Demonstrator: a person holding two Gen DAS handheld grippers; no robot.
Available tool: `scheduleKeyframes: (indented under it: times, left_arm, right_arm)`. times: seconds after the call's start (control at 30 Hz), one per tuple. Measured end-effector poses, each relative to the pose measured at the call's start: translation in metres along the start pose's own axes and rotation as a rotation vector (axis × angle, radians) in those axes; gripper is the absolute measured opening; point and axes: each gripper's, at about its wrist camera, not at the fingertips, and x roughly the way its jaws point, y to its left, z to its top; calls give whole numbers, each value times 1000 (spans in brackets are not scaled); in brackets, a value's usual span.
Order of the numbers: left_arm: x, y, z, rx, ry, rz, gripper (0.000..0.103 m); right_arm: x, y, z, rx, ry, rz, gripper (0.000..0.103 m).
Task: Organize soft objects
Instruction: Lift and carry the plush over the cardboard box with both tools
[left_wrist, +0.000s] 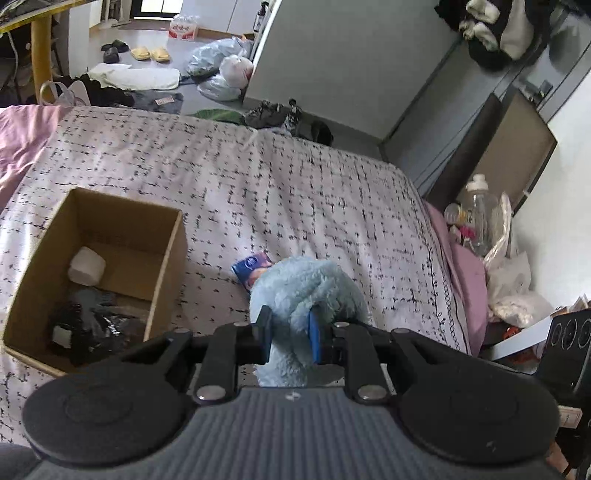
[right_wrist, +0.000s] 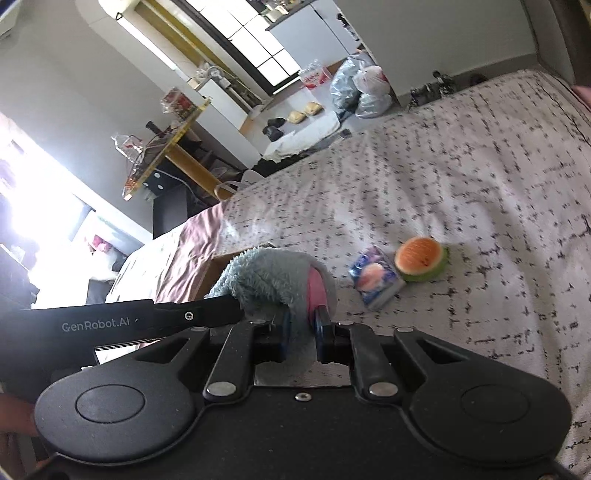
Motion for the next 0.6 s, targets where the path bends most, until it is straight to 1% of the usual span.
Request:
scheduleKeyframes:
  times: [0.3,0.6]
  left_arm:
    - [-30,32,8,-49,-51,-10,19]
    - [-49,67,19,-104,-83,-23,19]
  right_arm:
    - [8,42,5,-52,-3,0,13]
    - [24,79,11,-90,-3,-5,14]
